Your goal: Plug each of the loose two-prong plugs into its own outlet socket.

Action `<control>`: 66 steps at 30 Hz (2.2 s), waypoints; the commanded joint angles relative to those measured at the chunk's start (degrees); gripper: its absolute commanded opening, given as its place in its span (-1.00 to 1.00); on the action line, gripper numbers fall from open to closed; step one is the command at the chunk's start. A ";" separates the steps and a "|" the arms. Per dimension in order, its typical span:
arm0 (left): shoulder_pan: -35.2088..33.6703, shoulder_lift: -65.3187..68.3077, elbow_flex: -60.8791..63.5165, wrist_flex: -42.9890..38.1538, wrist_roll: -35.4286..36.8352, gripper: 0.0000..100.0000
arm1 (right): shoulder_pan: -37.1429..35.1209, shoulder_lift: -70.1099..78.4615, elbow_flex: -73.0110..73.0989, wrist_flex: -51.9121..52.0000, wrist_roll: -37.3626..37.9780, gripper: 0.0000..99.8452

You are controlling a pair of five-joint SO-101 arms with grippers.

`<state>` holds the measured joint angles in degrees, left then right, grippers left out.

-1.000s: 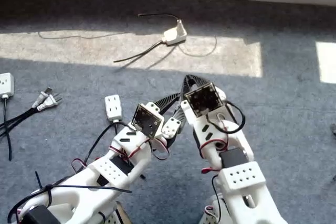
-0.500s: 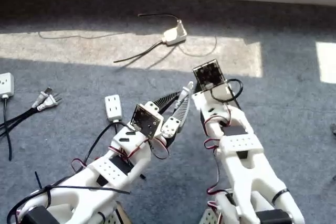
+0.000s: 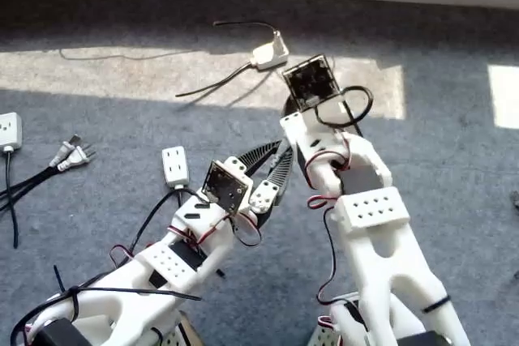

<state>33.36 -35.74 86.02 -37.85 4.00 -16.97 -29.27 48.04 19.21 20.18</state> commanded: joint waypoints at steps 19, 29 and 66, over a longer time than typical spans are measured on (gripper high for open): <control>0.40 -1.27 -0.31 -0.97 0.18 -0.99 | 6.81 14.46 0.57 -10.59 -0.97 -0.99; 0.66 -1.01 -0.31 -0.97 0.18 -0.99 | 7.87 2.68 -11.74 6.20 -3.16 -0.99; 0.40 -1.45 0.22 -1.05 0.18 -0.99 | 2.68 -4.97 22.81 -10.86 -4.75 -0.99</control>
<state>33.89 -35.56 87.96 -37.67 4.26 -15.38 -34.64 68.53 8.31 14.37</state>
